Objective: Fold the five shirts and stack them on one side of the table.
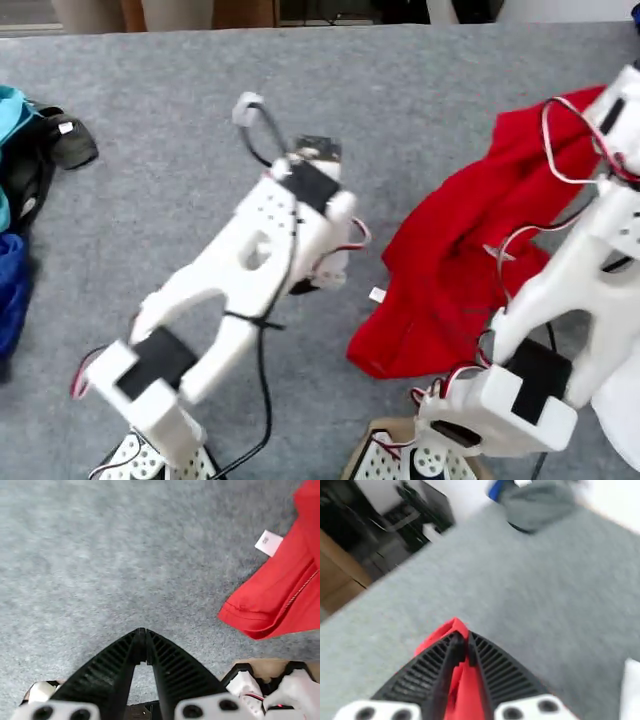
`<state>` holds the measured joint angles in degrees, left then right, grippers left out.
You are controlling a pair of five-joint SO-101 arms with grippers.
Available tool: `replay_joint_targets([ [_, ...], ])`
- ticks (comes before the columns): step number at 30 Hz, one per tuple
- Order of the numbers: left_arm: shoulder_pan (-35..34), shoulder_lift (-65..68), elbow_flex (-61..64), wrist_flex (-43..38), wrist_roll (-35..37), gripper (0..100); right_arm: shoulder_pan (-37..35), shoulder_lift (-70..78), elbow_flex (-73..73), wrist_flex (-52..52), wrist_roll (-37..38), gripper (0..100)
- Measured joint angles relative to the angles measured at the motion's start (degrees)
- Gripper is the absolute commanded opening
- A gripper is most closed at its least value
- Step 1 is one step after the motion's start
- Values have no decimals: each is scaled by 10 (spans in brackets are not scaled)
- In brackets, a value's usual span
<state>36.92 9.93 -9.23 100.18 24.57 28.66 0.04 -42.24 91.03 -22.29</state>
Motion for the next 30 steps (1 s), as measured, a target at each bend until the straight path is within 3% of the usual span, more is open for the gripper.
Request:
replay_joint_targets([
  [10, 114, 247, -135, 0, 34, 18, 104, 7, 137, -84, 5, 6],
  [18, 149, 258, -149, 0, 83, 18, 157, 11, 184, -145, 33, 6],
  [30, 149, 265, -150, 0, 226, 18, 164, 11, 185, -151, 37, 6],
])
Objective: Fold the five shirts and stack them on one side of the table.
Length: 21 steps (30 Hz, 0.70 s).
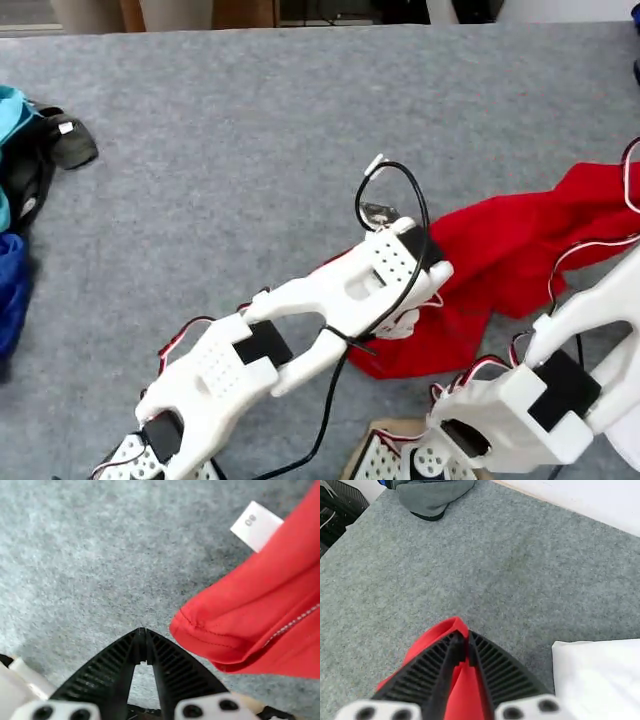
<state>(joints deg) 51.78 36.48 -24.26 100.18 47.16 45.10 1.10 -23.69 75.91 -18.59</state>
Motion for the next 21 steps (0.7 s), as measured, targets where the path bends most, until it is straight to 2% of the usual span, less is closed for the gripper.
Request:
replay_joint_targets([
  [4, 0, 0, 0, 0, 70, 18, 0, 0, 0, 0, 0, 6],
  [6, 0, 0, 0, 0, 80, 18, 0, 0, 0, 0, 0, 6],
  [16, -27, 0, -14, 0, -65, 18, 18, 1, 1, 0, 32, 6],
  [21, -25, 0, -51, 0, -83, 18, 20, 24, 2, 0, 33, 6],
])
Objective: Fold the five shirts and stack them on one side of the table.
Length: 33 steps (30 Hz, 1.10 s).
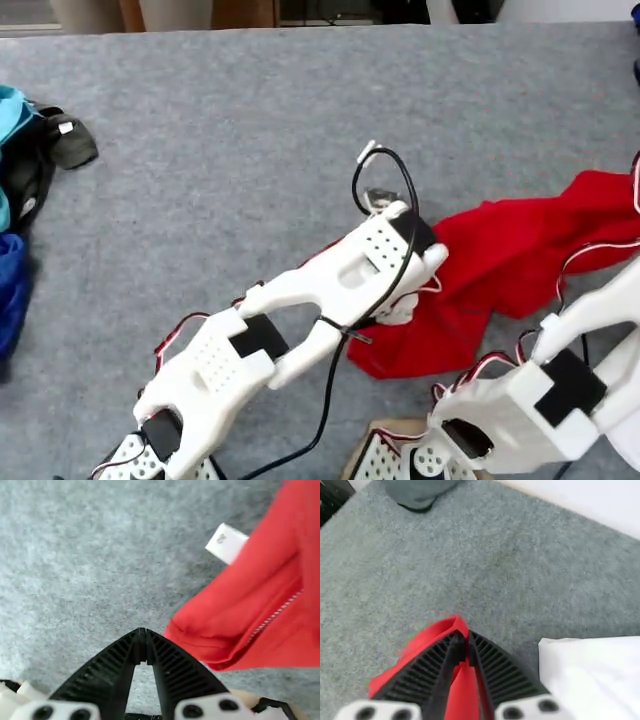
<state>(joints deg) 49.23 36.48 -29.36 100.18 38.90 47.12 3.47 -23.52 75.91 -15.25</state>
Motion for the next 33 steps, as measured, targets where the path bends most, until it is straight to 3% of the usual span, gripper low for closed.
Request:
replay_joint_targets([
  [8, 13, 0, -29, 0, -21, 18, 0, 15, 0, 0, 11, 6],
  [16, 102, 1, -24, 0, -77, 18, 0, 15, 0, 0, 12, 6],
  [23, 69, 0, 8, 0, -79, 18, 0, 15, 0, 0, 12, 6],
  [27, 66, 0, 42, 0, -119, 19, 0, 15, 0, 0, 12, 6],
  [33, 57, 0, 47, 0, -190, 138, 0, 15, 0, 0, 12, 6],
])
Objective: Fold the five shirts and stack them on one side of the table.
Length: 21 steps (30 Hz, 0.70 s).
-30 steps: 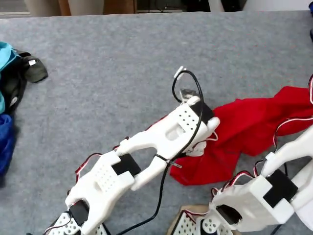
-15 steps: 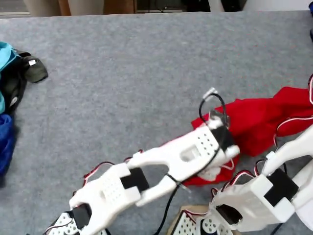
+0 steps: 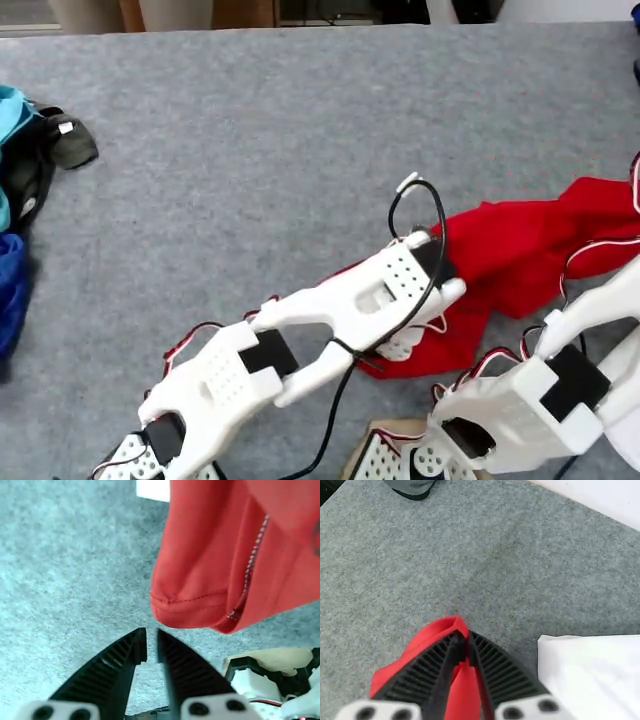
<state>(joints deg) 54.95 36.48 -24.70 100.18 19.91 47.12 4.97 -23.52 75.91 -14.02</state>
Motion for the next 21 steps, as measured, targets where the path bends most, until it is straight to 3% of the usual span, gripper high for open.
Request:
replay_joint_targets([
  [15, -4, 0, 0, -11, -10, 158, 0, 0, 0, 0, 0, 6],
  [21, -25, 58, -6, -23, -10, 157, 0, 0, 0, 0, 0, 6],
])
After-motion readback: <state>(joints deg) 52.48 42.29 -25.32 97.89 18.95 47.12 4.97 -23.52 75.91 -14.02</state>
